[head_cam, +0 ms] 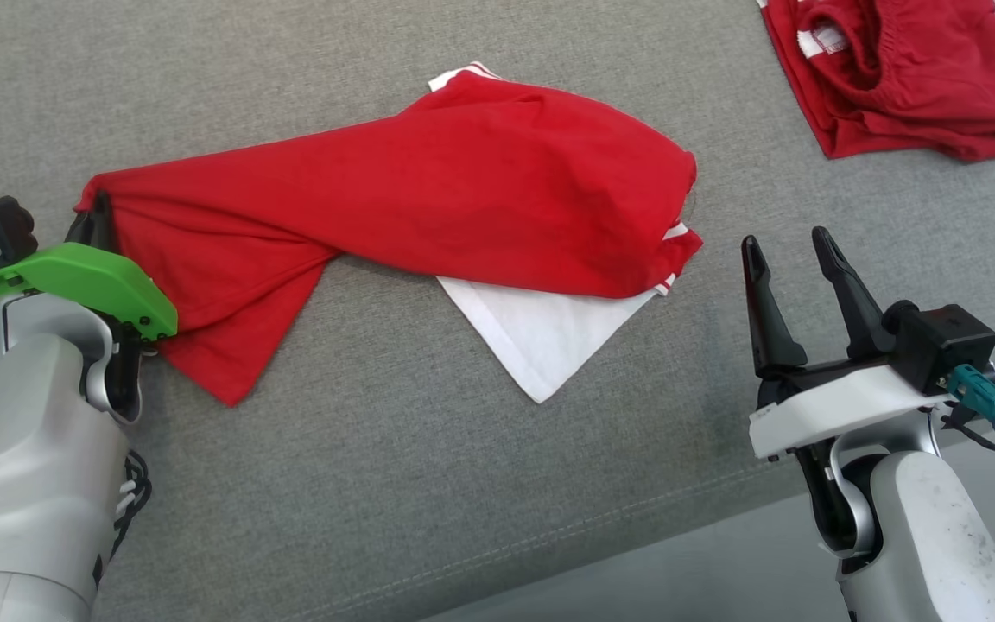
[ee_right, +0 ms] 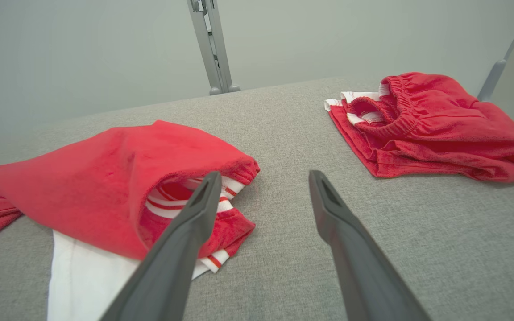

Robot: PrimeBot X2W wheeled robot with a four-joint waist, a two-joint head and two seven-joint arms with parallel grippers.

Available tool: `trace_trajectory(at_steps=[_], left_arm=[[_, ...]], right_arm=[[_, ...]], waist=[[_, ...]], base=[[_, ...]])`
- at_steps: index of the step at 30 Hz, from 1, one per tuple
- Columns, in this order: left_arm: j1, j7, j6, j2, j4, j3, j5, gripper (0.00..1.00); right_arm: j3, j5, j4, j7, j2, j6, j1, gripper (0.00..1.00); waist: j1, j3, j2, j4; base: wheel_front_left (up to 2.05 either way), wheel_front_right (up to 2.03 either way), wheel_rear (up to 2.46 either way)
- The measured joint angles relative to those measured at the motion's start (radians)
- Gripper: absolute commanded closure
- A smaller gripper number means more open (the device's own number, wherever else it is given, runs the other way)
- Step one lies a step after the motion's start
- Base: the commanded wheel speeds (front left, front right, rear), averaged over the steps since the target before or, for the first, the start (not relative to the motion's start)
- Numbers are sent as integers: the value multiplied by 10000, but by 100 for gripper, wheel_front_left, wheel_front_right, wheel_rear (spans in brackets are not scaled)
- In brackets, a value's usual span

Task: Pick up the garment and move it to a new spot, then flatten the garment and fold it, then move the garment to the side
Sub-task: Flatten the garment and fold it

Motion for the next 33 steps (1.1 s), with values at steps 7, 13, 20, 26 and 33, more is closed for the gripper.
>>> trace_trajectory(at_steps=[7, 13, 20, 26, 33], left_arm=[[-161, -282, -272, -322, 569, -136, -36, 0], [-42, -500, -454, -612, 573, -176, -27, 0], [1051, -612, -491, -1070, -102, 6, -31, 0], [2383, -625, -531, -1574, -1241, -111, 234, 0], [3151, -464, -372, -1703, -1561, -662, 663, 0]], right_arm=[[-12, -17, 125, -38, 4, 0, -7, 0], [-196, -77, 215, -36, 2, 0, 187, 0], [-431, -128, 192, 54, 2, 0, 665, 0], [-403, -128, 82, 173, 4, 0, 884, 0], [-301, -121, -42, 263, 4, 0, 1035, 0]], waist=[[0, -324, 0, 313], [0, -824, 0, 629], [0, -1524, 0, 1105], [0, -2049, 0, 1466], [0, -2285, -1, 1618]], base=[[0, 0, 0], [0, 0, 0], [0, 0, 0], [0, 0, 0], [0, 0, 0]])
